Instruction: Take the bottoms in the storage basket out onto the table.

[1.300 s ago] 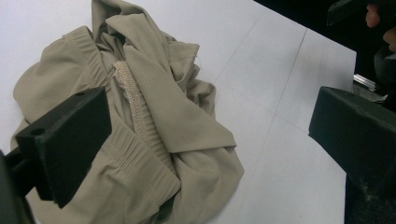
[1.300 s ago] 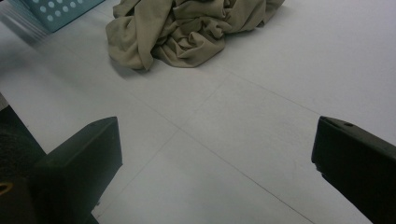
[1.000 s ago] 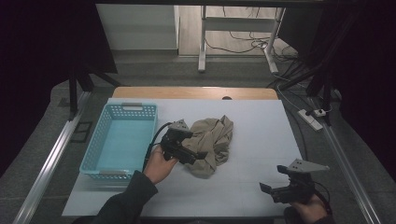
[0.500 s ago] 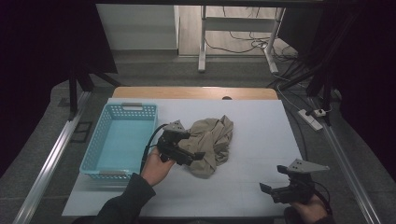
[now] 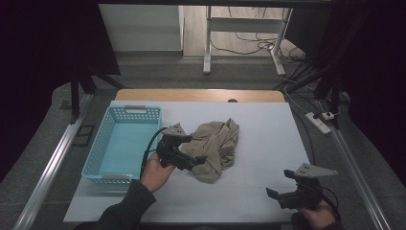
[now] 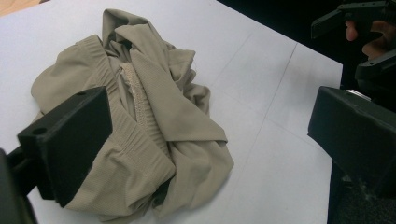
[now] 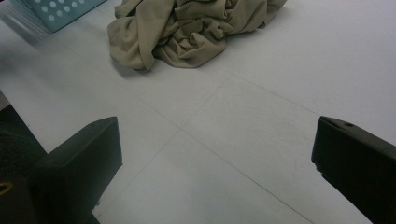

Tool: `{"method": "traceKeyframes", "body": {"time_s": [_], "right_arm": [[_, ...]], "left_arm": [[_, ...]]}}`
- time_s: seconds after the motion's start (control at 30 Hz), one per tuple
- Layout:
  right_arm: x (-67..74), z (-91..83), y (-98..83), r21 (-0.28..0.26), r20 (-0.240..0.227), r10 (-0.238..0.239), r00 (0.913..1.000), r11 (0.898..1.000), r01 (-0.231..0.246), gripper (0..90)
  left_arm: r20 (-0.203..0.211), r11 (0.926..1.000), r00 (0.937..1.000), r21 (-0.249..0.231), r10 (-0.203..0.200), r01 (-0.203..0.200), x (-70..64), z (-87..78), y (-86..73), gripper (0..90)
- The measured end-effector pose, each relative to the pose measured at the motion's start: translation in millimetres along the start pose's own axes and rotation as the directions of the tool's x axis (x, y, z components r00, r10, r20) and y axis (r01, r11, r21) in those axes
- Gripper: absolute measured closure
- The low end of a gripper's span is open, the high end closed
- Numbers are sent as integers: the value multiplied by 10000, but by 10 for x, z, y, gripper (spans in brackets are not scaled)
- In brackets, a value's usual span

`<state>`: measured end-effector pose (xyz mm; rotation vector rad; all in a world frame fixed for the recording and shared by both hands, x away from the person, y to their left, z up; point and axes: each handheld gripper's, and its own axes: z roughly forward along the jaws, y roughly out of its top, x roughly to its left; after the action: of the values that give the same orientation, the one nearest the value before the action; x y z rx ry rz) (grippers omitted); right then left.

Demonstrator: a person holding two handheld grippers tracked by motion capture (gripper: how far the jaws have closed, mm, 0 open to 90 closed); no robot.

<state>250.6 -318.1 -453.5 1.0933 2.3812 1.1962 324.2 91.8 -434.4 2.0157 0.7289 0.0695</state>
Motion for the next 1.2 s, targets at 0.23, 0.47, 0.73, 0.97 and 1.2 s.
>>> {"method": "traceKeyframes", "body": {"time_s": [0.23,0.47,0.73,0.97,1.2], "right_arm": [[2,1,0,-10,0,-5,10000,10000,5,14],[2,1,0,-12,-2,-3,10000,10000,3,14],[1,0,1,-3,-3,4,10000,10000,-4,14],[0,0,1,-10,-4,14,10000,10000,-14,14],[0,0,1,-10,-5,16,10000,10000,-16,14]], "left_arm": [[-55,10000,10000,-71,-34,34,-2,-45,-14,6],[-42,9998,9999,-142,-109,108,-5,-91,-28,6],[-76,9997,9998,-197,-175,173,-8,-133,-55,6],[-98,9994,9997,-267,-241,239,-22,-174,-89,6],[-139,9991,9994,-287,-321,317,-26,-218,-140,6]]}}
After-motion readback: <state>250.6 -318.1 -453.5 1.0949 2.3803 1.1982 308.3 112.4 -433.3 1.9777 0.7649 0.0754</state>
